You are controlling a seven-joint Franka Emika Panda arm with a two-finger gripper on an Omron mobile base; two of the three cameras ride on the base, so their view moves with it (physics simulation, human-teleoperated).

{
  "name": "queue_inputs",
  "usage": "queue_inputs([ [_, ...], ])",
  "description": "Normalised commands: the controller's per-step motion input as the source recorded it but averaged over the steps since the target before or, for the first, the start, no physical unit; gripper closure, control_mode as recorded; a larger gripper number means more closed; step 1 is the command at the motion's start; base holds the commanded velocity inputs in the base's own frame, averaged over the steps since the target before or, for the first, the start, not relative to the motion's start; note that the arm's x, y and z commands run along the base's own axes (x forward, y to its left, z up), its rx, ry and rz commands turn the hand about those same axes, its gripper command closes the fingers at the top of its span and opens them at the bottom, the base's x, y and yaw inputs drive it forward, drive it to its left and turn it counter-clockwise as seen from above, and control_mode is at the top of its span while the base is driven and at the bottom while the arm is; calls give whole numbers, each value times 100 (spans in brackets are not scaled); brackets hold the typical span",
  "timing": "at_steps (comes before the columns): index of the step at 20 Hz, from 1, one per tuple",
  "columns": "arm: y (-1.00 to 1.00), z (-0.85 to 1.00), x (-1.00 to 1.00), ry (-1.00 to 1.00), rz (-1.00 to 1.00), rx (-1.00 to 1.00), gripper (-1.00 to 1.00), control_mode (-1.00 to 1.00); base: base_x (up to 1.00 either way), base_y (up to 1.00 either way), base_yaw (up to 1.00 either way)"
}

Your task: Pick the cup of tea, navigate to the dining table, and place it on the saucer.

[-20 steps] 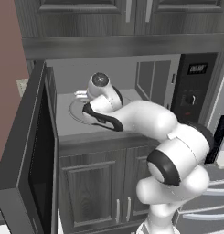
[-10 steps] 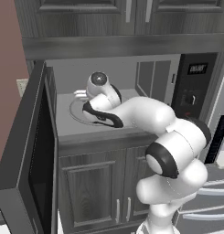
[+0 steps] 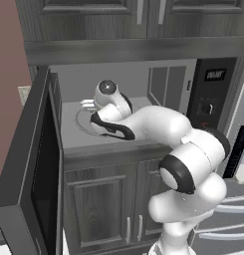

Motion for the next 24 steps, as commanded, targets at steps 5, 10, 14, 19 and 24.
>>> queue_inputs([
  [5,0,0,0,0,0,0,-100,-100,0,0,0],
  [10,0,0,0,0,0,0,-100,-100,0,0,0],
  [14,0,0,0,0,0,0,100,-100,0,0,0],
  [19,0,0,0,0,0,0,100,-100,0,0,0],
  [24,0,0,0,0,0,0,100,-100,0,0,0],
])
